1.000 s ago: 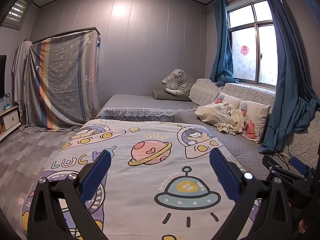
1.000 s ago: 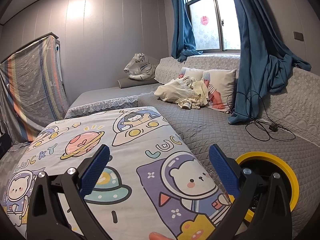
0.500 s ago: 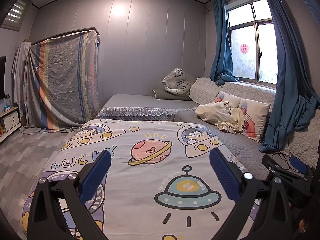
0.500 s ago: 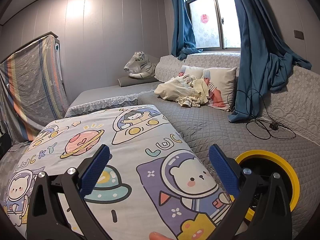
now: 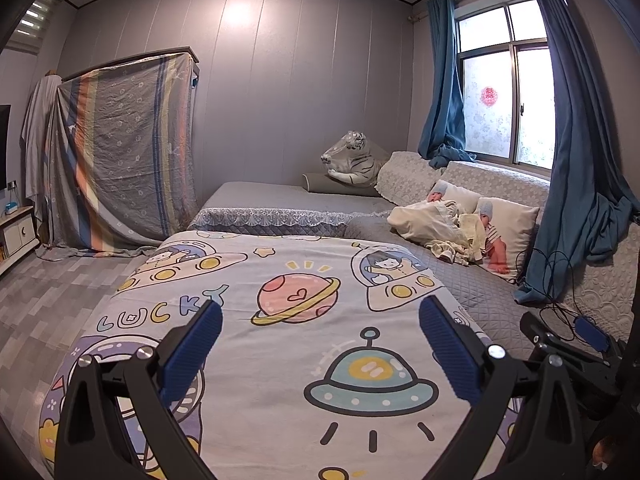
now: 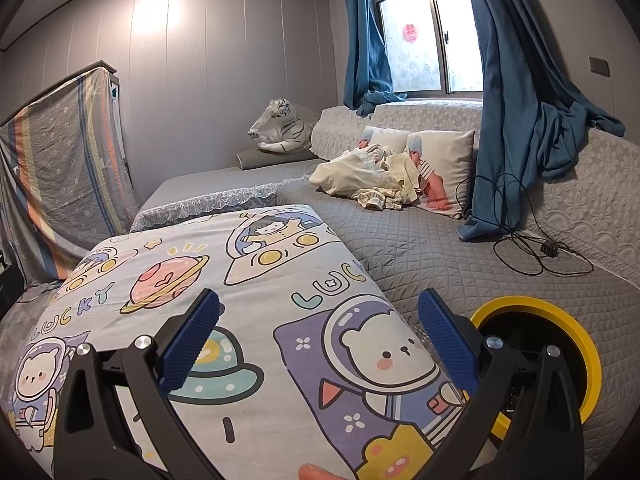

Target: Collect trash

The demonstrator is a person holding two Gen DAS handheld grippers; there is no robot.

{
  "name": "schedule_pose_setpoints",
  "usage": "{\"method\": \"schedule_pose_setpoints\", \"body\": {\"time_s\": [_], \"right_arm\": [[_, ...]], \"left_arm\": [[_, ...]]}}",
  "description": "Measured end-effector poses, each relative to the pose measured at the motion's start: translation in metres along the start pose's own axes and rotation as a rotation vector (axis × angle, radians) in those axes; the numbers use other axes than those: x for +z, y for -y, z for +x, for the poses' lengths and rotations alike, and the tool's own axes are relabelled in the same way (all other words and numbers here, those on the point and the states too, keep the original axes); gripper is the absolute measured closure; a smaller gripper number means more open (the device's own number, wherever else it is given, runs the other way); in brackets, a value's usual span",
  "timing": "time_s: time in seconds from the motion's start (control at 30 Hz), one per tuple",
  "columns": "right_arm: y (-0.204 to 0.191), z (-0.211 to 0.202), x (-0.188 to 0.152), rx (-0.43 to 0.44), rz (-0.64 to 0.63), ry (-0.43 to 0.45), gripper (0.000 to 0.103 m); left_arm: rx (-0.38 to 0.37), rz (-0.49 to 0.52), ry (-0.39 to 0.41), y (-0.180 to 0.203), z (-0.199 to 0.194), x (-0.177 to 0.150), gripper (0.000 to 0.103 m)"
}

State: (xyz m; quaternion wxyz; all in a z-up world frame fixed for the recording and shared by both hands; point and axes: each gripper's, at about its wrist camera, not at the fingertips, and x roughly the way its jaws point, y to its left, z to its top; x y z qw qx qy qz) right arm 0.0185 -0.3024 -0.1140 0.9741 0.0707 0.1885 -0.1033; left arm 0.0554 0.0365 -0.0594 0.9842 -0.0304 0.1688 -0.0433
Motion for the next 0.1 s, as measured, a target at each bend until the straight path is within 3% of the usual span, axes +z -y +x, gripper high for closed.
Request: {"method": "schedule_pose_setpoints", "body": {"time_s": [0.1], "right_arm": [[0.0002, 0.0001, 0.0001, 0.001, 0.0, -0.001, 0.008]], "left_arm": [[0.001, 0.002, -0.001, -0.0003, 0.0, -0.0004, 0.008]]}}
